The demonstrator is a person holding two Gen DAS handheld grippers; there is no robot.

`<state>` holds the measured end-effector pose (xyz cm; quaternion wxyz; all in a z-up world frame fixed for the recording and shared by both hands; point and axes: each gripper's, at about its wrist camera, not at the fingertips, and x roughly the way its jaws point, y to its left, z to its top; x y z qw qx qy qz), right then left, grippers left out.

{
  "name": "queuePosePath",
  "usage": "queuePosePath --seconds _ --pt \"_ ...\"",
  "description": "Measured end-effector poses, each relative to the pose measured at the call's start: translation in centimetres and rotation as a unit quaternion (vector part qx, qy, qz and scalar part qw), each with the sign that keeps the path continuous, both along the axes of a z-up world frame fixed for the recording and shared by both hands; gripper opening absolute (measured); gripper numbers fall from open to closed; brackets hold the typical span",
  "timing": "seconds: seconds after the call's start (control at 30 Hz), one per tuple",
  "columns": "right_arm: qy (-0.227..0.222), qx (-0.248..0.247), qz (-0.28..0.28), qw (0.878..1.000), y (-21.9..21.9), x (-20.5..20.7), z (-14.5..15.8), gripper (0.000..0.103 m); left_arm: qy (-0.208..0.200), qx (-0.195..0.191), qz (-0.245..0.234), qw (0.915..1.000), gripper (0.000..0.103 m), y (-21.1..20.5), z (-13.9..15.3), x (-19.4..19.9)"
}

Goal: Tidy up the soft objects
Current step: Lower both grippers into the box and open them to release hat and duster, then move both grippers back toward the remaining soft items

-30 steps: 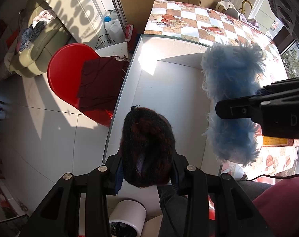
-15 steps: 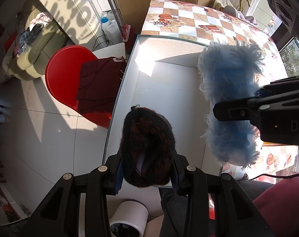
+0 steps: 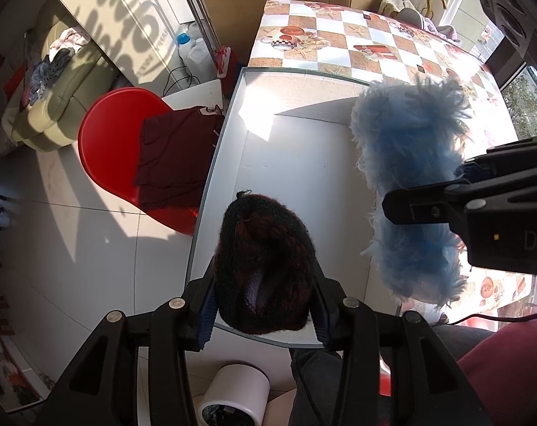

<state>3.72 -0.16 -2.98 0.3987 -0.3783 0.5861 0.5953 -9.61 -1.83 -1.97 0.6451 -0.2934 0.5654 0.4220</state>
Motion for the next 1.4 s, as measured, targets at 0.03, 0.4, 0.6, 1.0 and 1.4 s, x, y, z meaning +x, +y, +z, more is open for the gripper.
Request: queuePosePath --seconds 0.03,0.4,0.6,1.0,1.4 --pt "0.000 -0.002 0.000 1.000 0.0 0.0 -0.1 0.030 0.003 0.003 -0.002 1.0000 0.061 0.0 0.0 0.1" --pt "-0.030 -0.012 -0.023 0.999 -0.1 1.2 -0.2 0.103 -0.020 0.010 -0.014 0.9997 0.103 0.4 0.4 0.6" --pt "-0.038 -0.016 -0.052 0.998 -0.8 3.3 0.2 0.103 -0.053 -0.001 -0.007 0.9986 0.103 1.0 0.6 0.7" --pt "-0.054 -0.028 -0.201 0.978 -3.5 16.4 3.3 0.103 -0.062 -0.024 -0.054 0.9964 0.103 2.0 1.0 6.8" --pt "-0.074 -0.098 -0.322 0.939 -9.2 30.2 -0.6 0.103 -0.034 -0.029 -0.107 0.9933 0.103 2.1 -0.1 14.5"
